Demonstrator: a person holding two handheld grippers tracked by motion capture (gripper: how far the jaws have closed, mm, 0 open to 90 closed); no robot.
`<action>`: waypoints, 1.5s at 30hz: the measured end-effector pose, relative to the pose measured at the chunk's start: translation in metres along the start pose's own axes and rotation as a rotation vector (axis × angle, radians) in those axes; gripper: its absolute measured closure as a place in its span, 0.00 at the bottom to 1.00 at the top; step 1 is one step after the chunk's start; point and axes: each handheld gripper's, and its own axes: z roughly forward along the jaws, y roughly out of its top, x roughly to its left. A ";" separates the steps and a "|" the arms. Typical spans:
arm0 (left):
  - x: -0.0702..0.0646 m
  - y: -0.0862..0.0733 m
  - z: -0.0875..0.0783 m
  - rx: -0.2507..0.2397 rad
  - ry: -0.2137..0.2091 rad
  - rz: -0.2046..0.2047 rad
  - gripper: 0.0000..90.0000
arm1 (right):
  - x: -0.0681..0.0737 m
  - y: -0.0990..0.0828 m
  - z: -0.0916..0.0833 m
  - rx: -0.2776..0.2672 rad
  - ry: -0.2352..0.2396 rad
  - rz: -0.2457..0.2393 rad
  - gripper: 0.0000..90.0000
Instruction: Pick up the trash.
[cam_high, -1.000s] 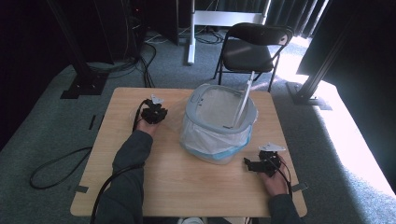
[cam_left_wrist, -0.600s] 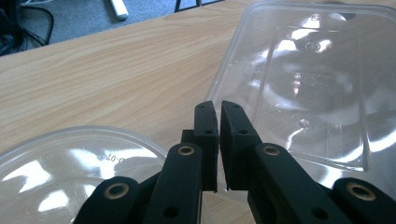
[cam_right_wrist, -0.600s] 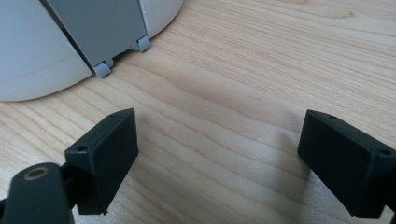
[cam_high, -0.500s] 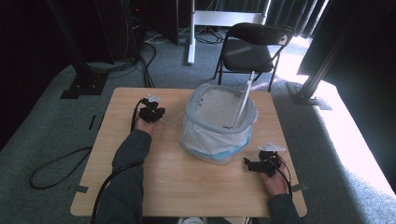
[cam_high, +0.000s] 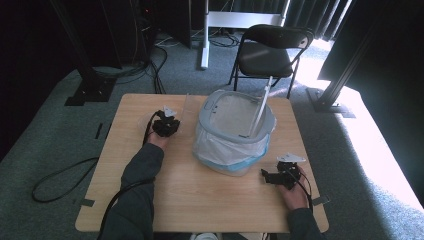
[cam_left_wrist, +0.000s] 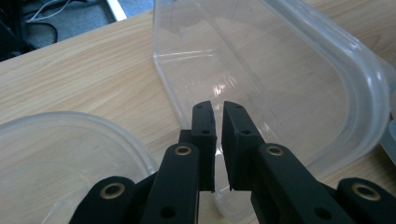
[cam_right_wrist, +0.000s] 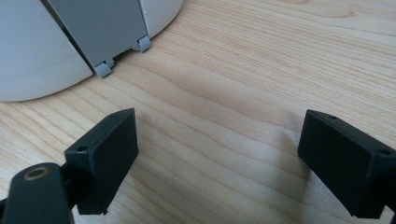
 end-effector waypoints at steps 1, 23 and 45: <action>0.001 0.001 -0.001 -0.008 -0.004 -0.009 0.92 | 0.000 0.000 0.000 0.000 0.000 0.000 0.13; -0.010 0.020 -0.061 -0.159 -0.109 -0.074 0.70 | 0.000 0.000 0.000 0.000 -0.001 0.001 0.13; -0.016 0.013 -0.041 -0.050 -0.100 -0.031 0.91 | 0.000 0.000 0.000 0.000 0.000 0.000 0.13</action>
